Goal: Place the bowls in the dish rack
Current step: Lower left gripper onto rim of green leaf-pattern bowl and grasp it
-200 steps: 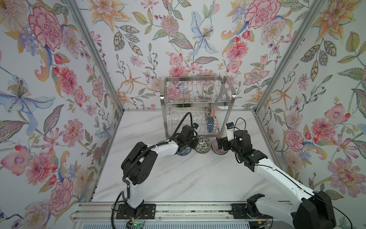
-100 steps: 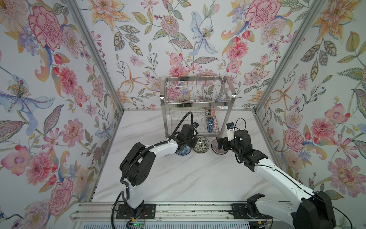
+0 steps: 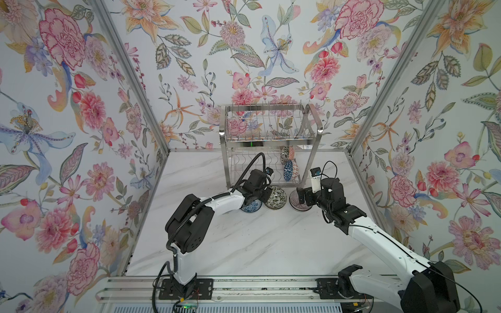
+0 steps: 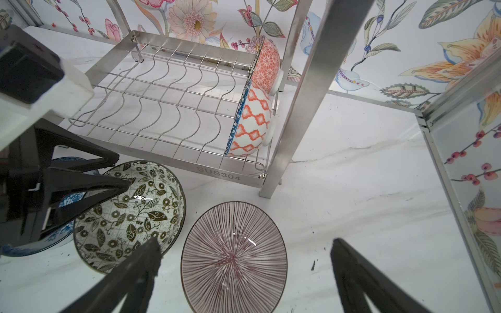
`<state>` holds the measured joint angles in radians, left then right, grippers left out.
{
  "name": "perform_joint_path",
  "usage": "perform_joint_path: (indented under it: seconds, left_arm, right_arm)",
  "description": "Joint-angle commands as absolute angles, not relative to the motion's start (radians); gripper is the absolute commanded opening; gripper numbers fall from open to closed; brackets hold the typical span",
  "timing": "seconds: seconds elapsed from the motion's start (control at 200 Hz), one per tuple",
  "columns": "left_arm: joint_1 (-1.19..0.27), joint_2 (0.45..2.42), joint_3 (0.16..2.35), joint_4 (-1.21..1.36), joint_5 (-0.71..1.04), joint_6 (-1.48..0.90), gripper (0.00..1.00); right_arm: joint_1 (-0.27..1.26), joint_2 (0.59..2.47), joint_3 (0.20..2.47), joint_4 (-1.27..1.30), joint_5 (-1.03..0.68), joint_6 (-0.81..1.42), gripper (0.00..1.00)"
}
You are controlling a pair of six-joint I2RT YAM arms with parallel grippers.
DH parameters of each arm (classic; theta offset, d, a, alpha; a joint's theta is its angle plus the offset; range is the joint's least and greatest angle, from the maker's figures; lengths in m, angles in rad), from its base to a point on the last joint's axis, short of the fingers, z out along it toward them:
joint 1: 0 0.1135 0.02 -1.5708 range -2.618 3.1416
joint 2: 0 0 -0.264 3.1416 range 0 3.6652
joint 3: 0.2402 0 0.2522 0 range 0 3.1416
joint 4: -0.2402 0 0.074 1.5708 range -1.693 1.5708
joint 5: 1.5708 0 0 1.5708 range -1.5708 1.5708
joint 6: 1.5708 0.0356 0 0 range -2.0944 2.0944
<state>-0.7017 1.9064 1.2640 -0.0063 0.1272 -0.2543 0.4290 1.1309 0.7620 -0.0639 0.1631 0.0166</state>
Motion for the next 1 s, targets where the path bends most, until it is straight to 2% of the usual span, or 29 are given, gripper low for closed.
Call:
perform_joint_path:
  seconds: [0.0, 0.14, 0.31, 0.711, 0.996]
  left_arm:
    - [-0.702, 1.942, 1.300, -0.008, 0.150, -0.264, 0.47]
    - [-0.701, 1.966, 1.312, -0.019, 0.146, -0.262, 0.42]
    - [-0.700, 1.978, 1.318, -0.031, 0.137, -0.259, 0.32]
    - [-0.695, 1.967, 1.335, -0.050, 0.132, -0.255, 0.00]
    - [-0.696, 1.922, 1.325, -0.033, 0.153, -0.267, 0.00]
  right_arm:
    - [0.422, 1.104, 0.748, -0.063, 0.149, 0.032, 0.99]
    - [0.422, 1.105, 0.748, -0.063, 0.147, 0.032, 0.99]
    - [0.419, 1.107, 0.749, -0.061, 0.146, 0.032, 0.99]
    - [0.414, 1.102, 0.751, -0.061, 0.140, 0.037, 0.99]
    - [0.413, 1.097, 0.749, -0.066, 0.143, 0.038, 0.99]
